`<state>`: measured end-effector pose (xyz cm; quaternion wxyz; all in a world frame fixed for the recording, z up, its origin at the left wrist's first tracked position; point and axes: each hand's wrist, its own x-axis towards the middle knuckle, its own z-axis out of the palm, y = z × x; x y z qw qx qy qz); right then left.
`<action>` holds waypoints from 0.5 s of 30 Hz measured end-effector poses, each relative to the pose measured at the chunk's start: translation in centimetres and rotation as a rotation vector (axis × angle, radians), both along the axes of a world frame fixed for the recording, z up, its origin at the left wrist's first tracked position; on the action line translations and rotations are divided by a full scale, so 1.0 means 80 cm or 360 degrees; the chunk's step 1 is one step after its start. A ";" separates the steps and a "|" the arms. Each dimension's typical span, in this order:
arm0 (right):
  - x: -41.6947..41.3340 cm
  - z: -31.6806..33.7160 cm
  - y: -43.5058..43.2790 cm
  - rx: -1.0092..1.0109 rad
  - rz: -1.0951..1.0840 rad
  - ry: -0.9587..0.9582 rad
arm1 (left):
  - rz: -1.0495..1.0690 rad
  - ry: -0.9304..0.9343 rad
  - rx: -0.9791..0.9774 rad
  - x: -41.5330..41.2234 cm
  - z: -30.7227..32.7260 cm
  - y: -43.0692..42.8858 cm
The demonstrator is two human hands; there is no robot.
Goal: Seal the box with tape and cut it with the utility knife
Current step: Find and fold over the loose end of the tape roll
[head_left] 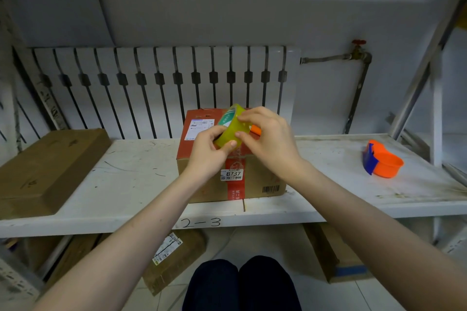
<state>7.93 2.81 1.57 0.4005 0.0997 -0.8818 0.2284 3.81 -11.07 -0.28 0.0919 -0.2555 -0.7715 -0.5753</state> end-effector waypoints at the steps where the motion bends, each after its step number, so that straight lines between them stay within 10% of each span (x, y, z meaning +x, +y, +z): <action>1: 0.001 -0.002 0.000 -0.0010 0.0006 0.0014 | -0.0004 0.0004 0.0007 0.001 -0.001 0.000; 9: 0.000 0.001 0.003 0.0021 0.0116 -0.0312 | -0.0031 0.0013 -0.0021 0.001 -0.007 -0.006; 15: 0.005 -0.014 -0.003 0.0318 -0.0050 0.0139 | -0.0044 -0.0002 0.0031 0.007 -0.009 -0.007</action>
